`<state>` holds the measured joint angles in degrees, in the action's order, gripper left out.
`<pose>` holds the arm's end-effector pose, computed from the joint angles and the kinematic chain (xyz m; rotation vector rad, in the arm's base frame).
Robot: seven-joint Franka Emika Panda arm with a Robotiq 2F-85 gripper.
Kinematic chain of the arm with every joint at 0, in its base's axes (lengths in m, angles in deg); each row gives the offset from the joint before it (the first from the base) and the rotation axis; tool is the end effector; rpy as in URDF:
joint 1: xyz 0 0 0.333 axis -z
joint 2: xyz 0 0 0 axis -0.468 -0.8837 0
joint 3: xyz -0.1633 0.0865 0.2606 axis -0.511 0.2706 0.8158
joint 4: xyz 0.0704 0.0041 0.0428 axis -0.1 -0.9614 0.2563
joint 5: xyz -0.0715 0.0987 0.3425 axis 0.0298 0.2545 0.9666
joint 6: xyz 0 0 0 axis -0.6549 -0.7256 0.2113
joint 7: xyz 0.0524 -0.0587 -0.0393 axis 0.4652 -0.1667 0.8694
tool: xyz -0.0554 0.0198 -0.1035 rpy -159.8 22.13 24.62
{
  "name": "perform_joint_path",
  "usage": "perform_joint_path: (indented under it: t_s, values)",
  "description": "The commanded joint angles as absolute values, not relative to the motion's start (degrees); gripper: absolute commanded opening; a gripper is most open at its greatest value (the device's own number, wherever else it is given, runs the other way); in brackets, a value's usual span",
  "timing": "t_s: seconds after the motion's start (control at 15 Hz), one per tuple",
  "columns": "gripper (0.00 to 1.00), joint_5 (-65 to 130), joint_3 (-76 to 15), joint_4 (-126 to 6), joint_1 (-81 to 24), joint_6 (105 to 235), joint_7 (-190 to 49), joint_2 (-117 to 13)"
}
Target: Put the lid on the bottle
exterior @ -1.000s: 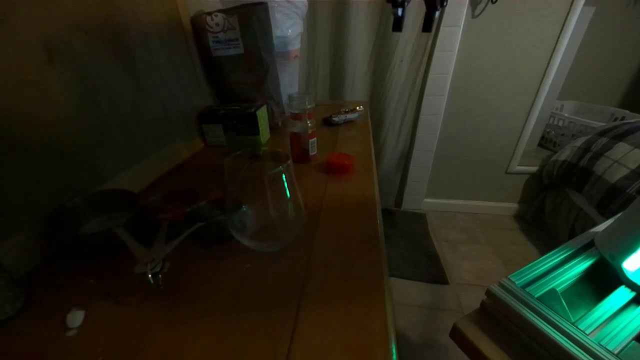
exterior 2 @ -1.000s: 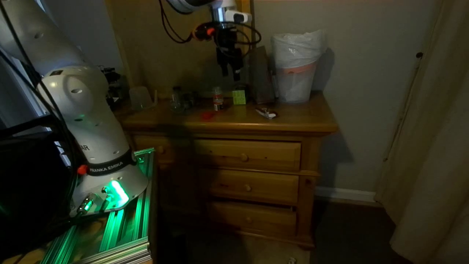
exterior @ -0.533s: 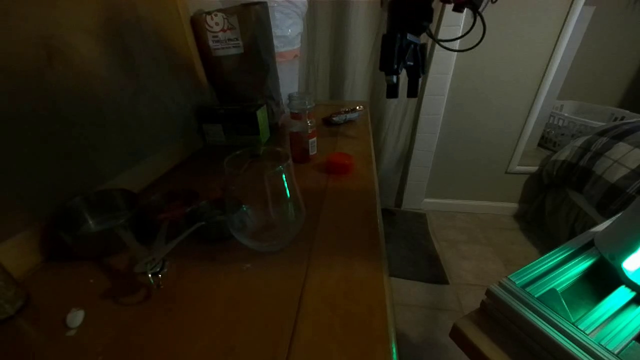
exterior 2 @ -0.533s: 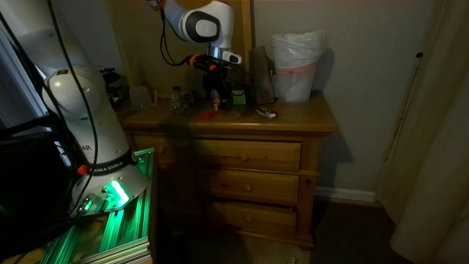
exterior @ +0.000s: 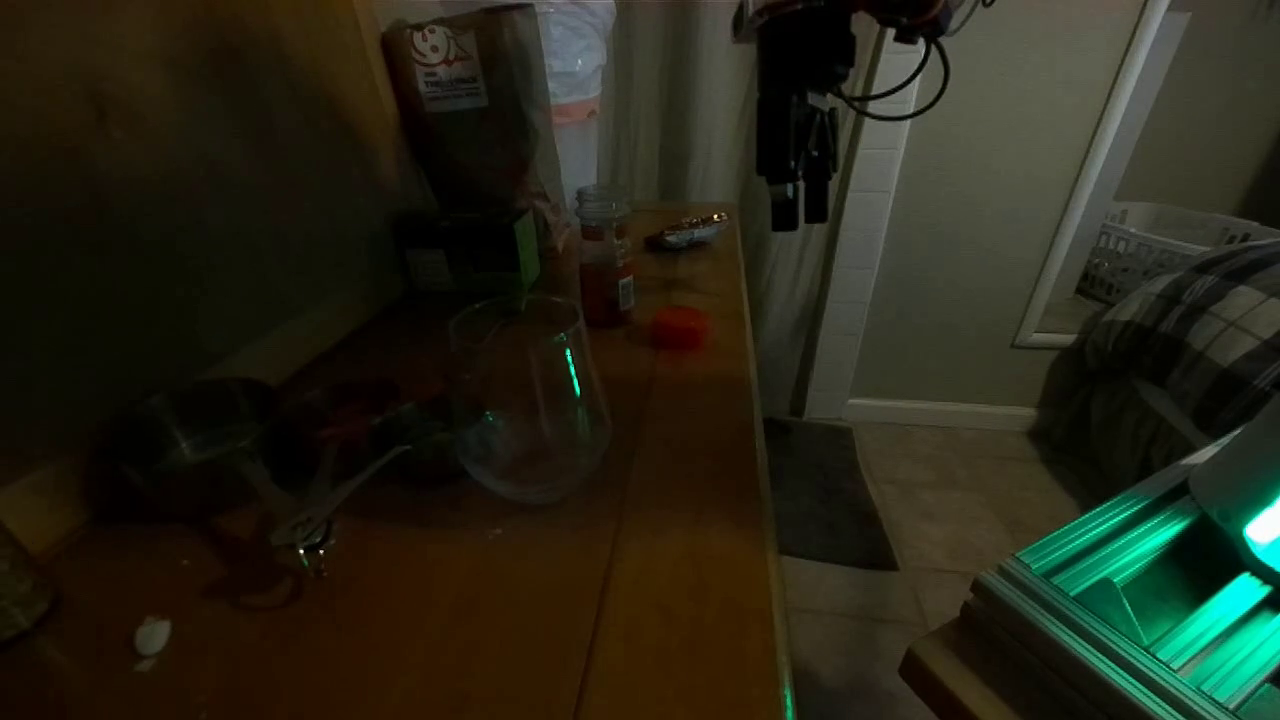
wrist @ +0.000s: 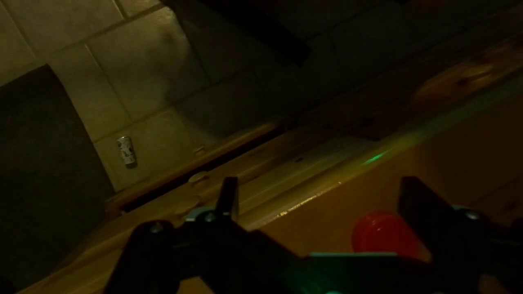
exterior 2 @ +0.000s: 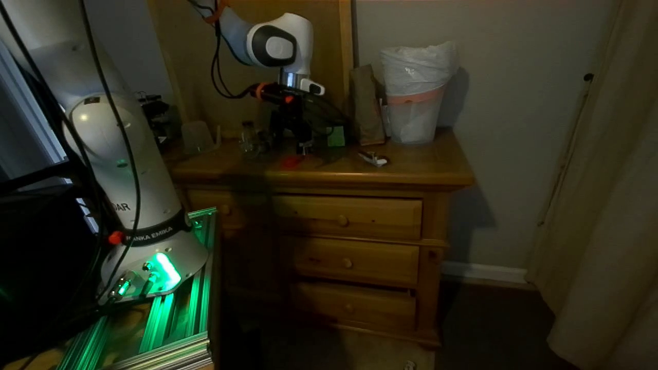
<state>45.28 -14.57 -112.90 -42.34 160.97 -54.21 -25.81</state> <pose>0.3545 0.1820 0.3299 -2.9425 -0.8068 0.3060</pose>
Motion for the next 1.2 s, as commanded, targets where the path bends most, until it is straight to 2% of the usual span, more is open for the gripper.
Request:
perform_joint_path:
  t_s: [0.0,0.47,1.13]
  values:
    - [1.0,46.8,-13.1,-113.0,-44.5,163.2,-51.7,-25.4]
    - [1.0,45.3,-10.2,-116.8,-48.6,175.8,-47.6,-25.9]
    - [1.0,47.3,-9.8,-116.4,-49.0,190.2,-41.5,-35.2]
